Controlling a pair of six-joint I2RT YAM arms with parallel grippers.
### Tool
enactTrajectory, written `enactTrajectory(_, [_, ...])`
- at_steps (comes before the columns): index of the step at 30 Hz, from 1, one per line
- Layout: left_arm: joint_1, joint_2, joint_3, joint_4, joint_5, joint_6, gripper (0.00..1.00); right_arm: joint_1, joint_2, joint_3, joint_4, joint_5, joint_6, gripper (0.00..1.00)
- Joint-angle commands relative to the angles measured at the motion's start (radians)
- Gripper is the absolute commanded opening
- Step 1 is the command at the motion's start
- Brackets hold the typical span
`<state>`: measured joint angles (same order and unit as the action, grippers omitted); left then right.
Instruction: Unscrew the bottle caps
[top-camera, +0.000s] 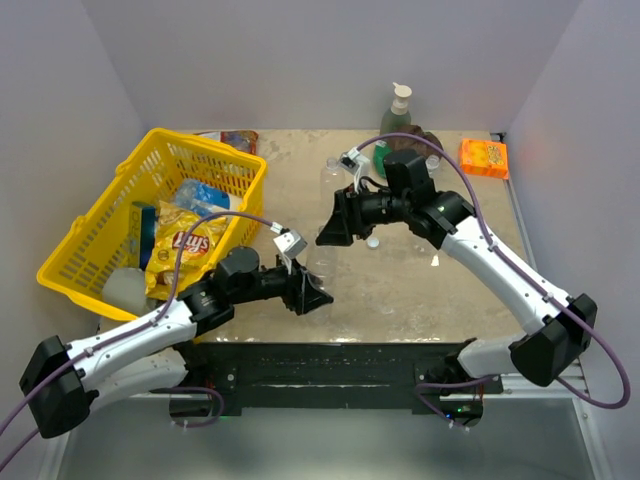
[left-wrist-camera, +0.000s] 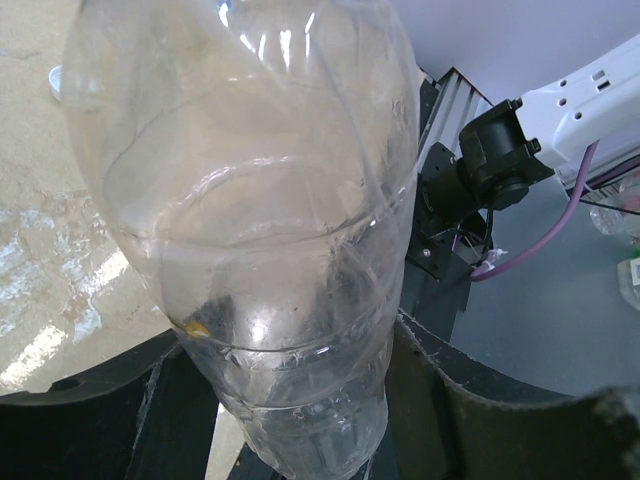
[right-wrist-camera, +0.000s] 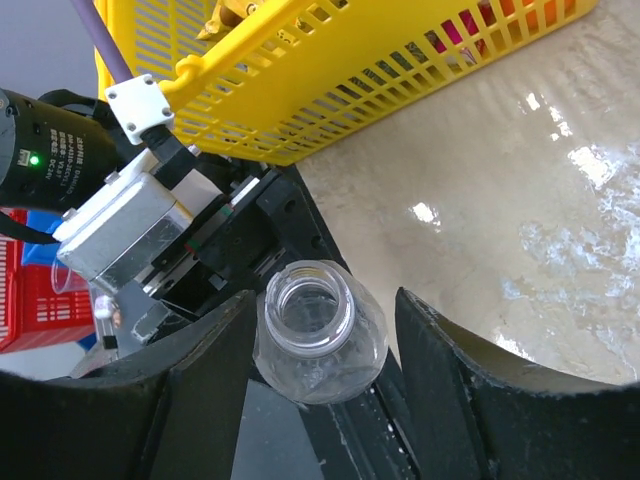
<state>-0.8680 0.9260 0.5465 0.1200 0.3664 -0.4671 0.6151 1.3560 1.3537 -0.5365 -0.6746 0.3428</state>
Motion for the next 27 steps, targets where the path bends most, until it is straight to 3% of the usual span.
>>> enactTrajectory(1, [-0.016, 0.017, 0.046, 0.061, 0.023, 0.021, 0.20, 0.008, -0.008, 0.044, 0.013, -0.046, -0.008, 0.43])
enactTrajectory(3, [-0.025, 0.020, 0.049, 0.060, 0.016, 0.022, 0.21, 0.006, -0.008, 0.044, 0.015, -0.046, -0.007, 0.25])
enactTrajectory(4, [-0.025, 0.020, 0.050, 0.055, 0.009, 0.022, 0.22, 0.008, -0.009, 0.042, 0.017, -0.046, -0.007, 0.12])
enactTrajectory(6, [-0.026, 0.022, 0.056, 0.035, -0.018, 0.025, 0.29, 0.008, -0.015, 0.042, 0.004, -0.020, -0.010, 0.03])
enactTrajectory(7, [-0.026, 0.019, 0.062, 0.026, -0.030, 0.027, 0.42, 0.006, -0.023, 0.045, -0.005, -0.007, -0.013, 0.00])
enactTrajectory(10, [-0.026, 0.002, 0.084, -0.020, -0.109, 0.038, 0.65, 0.002, -0.060, 0.067, -0.048, 0.166, -0.040, 0.00])
enactTrajectory(11, [-0.026, -0.004, 0.092, -0.032, -0.128, 0.041, 0.79, 0.002, -0.076, 0.071, -0.052, 0.217, -0.051, 0.00])
enactTrajectory(13, [-0.026, -0.021, 0.121, -0.083, -0.196, 0.059, 0.91, 0.000, -0.122, 0.078, -0.056, 0.391, -0.065, 0.00])
enactTrajectory(18, [-0.023, -0.024, 0.231, -0.271, -0.363, 0.102, 0.97, 0.000, -0.211, 0.038, 0.009, 0.664, -0.120, 0.00])
enactTrajectory(27, [0.044, -0.012, 0.429, -0.411, -0.596, 0.055, 1.00, 0.015, -0.259, -0.204, 0.292, 0.724, -0.162, 0.00])
